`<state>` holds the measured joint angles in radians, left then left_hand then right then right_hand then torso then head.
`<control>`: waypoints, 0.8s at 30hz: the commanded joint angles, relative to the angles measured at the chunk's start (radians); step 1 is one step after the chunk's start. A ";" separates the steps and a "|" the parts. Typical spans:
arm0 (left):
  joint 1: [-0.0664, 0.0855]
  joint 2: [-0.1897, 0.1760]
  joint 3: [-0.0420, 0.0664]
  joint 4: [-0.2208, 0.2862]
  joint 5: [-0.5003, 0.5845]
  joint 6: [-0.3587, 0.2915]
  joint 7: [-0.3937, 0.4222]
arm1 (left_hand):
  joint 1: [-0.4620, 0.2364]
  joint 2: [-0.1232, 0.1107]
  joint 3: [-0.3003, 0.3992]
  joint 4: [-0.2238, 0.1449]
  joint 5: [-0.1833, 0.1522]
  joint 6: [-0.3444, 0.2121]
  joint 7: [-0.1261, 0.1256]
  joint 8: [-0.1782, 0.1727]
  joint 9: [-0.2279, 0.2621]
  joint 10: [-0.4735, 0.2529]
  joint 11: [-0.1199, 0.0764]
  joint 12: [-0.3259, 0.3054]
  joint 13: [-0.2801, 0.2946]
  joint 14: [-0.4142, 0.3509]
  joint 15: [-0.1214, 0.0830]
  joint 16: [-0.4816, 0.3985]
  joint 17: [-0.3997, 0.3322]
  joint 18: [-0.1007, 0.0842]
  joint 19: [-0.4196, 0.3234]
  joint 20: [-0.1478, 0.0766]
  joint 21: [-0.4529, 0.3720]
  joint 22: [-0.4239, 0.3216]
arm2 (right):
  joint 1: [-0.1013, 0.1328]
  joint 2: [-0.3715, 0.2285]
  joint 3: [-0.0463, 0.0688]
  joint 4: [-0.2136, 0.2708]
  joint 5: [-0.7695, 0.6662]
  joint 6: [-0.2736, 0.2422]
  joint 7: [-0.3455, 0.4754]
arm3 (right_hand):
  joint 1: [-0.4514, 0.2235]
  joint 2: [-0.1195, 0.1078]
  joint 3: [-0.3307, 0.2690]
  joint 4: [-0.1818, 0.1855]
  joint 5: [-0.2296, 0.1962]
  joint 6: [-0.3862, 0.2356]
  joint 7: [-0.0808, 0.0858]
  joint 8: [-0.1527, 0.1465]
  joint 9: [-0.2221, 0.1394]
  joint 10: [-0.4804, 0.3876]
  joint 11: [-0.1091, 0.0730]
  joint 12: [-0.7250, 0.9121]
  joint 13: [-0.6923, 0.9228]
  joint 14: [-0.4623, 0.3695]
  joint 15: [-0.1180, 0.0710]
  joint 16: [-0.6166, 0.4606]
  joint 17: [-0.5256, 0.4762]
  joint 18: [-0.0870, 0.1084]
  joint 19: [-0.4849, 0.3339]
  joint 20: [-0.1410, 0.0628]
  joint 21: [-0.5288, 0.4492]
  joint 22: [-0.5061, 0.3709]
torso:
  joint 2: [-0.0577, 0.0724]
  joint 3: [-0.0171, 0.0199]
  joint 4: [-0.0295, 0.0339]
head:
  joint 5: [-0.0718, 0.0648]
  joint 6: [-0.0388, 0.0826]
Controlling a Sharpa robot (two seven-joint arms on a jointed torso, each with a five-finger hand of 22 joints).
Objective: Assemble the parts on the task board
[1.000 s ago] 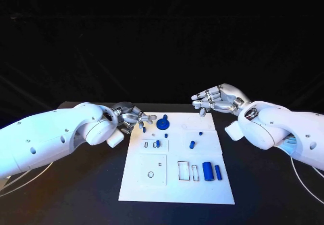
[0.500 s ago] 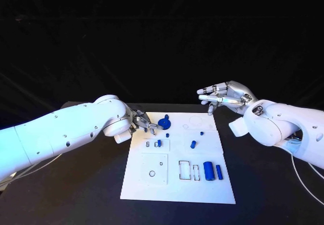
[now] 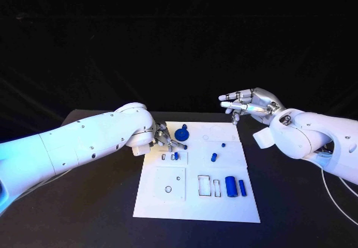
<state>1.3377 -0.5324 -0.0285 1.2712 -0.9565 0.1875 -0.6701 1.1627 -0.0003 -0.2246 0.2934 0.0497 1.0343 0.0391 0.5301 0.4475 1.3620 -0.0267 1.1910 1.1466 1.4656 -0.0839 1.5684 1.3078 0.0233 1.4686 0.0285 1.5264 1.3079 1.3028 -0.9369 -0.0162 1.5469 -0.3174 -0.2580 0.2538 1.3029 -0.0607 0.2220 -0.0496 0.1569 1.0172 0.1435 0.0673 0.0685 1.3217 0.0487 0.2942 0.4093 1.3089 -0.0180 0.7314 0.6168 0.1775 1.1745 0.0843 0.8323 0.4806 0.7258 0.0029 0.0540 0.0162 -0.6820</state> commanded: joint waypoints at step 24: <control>-0.002 0.050 -0.010 -0.042 -0.026 0.096 -0.023 | 0.009 0.017 -0.003 -0.004 -0.003 -0.034 0.000 0.026 0.040 -0.003 -0.004 0.002 0.000 0.105 -0.005 0.002 0.263 -0.005 0.063 -0.007 0.004 0.188 | 0.000 0.014 -0.004 -0.005 -0.028 0.012 -0.008 | 0.022 0.004 0.007 -0.036 0.012 -0.012 0.002 0.007 0.001 -0.036 0.002 0.030 0.034 -0.016 -0.002 0.035 -0.004 -0.001 -0.015 -0.001 0.052 0.053 | 0.000 0.0019 0.0013 | 0.008 -0.009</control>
<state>1.3357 -0.4849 -0.0383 1.2301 -0.9772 0.2562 -0.6888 1.1714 0.0084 -0.2245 0.2935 0.0497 1.0091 0.0389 0.5518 0.4870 1.3618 -0.0267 1.1910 1.1474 1.4656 -0.0838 1.5684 1.3075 0.0234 1.4685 0.0286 1.5259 1.3078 1.3030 -0.9244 -0.0198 1.5401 -0.3304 -0.2508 0.2441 1.3191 -0.0554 0.2266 -0.0788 0.1664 1.0059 0.1474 0.0714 0.0684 1.2909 0.0531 0.3199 0.4429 1.2967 -0.0197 0.7619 0.6146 0.1774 1.1675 0.0843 0.8788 0.5351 0.7253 0.0041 0.0551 0.0221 -0.6903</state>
